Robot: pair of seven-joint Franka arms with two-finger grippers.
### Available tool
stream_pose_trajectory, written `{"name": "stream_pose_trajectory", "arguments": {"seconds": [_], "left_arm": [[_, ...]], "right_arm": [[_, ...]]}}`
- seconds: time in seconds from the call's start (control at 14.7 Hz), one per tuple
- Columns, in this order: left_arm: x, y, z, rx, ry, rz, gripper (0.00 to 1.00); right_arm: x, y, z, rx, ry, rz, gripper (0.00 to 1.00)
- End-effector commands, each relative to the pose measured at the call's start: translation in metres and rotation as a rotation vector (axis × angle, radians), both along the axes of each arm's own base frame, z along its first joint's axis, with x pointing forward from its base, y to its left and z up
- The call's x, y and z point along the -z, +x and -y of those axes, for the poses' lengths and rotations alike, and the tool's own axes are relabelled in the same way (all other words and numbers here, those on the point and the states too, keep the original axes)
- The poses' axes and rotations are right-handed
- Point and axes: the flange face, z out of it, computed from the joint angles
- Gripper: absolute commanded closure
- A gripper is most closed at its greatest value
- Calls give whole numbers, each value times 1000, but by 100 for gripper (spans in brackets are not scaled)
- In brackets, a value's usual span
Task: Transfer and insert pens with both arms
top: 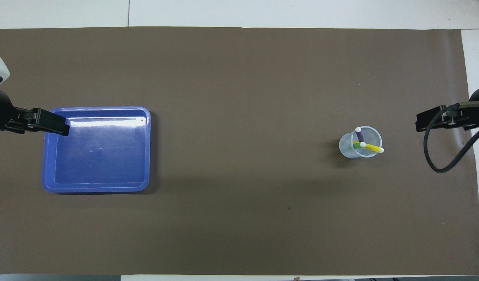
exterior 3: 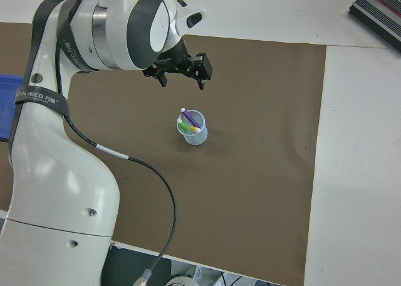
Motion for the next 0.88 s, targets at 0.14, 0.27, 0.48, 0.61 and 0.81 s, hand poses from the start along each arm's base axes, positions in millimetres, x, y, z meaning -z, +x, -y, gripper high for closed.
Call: {"name": "stream_pose_trajectory", "arguments": {"seconds": [0.14,0.27,0.48,0.61,0.81], "left_arm": [[-2,-3,-3,-13,-6,-5,0],[-2,-3,-4,-14,-6,-7,0],[0,-4,-3,-16,-5,-8,0],[0,-4,-3,-16,-5,-10,0],[0,-4,-3,-17,-3,-10,0]], "right_arm": [[-5,-2,-2,71,16,14,0],[-4,-2,-4,71,37,10,0],[-3,-2,-4,67,42,8,0],[-3,-2,-5,62,42,8,0],[-4,-3,-4,62,44,8,0]]}}
